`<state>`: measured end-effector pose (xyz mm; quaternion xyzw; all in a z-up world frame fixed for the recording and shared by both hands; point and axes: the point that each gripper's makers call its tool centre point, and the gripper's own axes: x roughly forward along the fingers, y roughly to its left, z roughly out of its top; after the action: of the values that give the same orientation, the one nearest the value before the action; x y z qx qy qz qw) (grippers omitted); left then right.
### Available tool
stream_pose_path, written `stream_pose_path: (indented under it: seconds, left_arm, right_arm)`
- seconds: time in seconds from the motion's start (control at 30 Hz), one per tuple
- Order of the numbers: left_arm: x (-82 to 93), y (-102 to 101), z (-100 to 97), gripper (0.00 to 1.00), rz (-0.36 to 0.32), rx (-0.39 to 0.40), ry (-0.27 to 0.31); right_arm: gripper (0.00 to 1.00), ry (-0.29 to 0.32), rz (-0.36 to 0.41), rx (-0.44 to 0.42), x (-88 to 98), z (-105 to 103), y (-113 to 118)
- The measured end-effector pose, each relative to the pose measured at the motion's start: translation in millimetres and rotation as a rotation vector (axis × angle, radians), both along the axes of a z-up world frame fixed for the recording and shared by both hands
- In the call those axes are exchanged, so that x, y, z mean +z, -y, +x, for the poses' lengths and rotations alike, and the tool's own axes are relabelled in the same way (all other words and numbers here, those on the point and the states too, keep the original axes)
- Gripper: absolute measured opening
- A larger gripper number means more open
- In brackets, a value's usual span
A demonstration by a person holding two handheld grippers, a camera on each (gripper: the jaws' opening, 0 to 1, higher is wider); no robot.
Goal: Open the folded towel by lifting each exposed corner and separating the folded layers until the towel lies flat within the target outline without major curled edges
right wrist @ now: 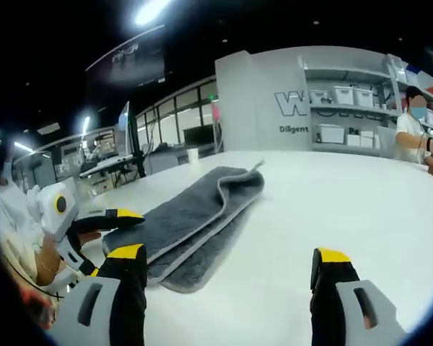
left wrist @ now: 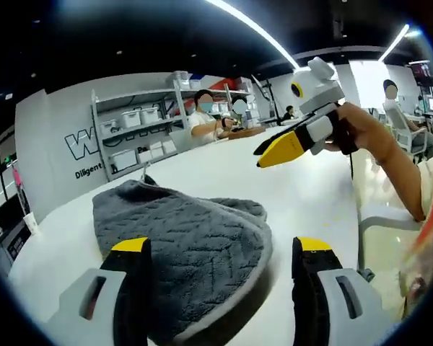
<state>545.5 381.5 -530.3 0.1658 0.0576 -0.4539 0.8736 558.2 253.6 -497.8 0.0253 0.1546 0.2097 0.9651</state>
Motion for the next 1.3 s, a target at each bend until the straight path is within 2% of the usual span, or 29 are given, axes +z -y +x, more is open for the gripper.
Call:
stream_pose_path:
  seconds: [0.3,0.37,0.43,0.63,0.7,0.83,1.0,1.1,1.17,1.3]
  left_arm:
    - [-3.6,-0.2,4.3,0.73,0.021,0.021,0.016]
    - [-4.2,-0.7,4.5,0.70,0.017,0.023,0.017]
    - [-3.8,-2.2,6.0,0.63,0.015,0.032,0.032]
    - [-1.9,-1.8,4.3,0.58,-0.011,0.022,0.035]
    - [0.5,-0.9,2.1,0.53,-0.026,0.011,0.036]
    - [4.6,1.2,0.0,0.32,-0.049,-0.002,0.042]
    - [4.0,3.1,0.3,0.29,-0.047,-0.003,0.037]
    - [7.0,2.6,0.4,0.21,-0.068,0.010,0.035]
    - [11.4,1.9,-0.5,0.11,-0.094,0.020,0.031]
    - [11.8,2.1,-0.9,0.05,-0.092,0.029,0.019]
  right_arm:
    - [0.93,0.000,0.000,0.003,0.4,-1.3,0.3]
    - [0.93,0.001,-0.002,0.004,0.2,-1.9,-0.2]
    - [0.92,0.001,-0.001,0.003,0.4,-2.0,-0.4]
    - [0.91,-0.004,-0.006,0.002,-1.4,-1.8,0.8]
    - [0.91,-0.004,-0.004,0.001,-1.5,-2.2,0.7]
    - [0.91,-0.002,-0.003,0.002,-0.7,-2.3,0.7]
    - [0.90,-0.006,-0.006,0.001,-1.9,-2.5,1.1]
    - [0.90,-0.005,-0.005,-0.001,-1.6,-2.6,1.4]
    - [0.90,-0.005,-0.004,-0.001,-1.7,-2.8,1.6]
    - [0.90,-0.007,-0.007,-0.001,-2.4,-3.0,1.6]
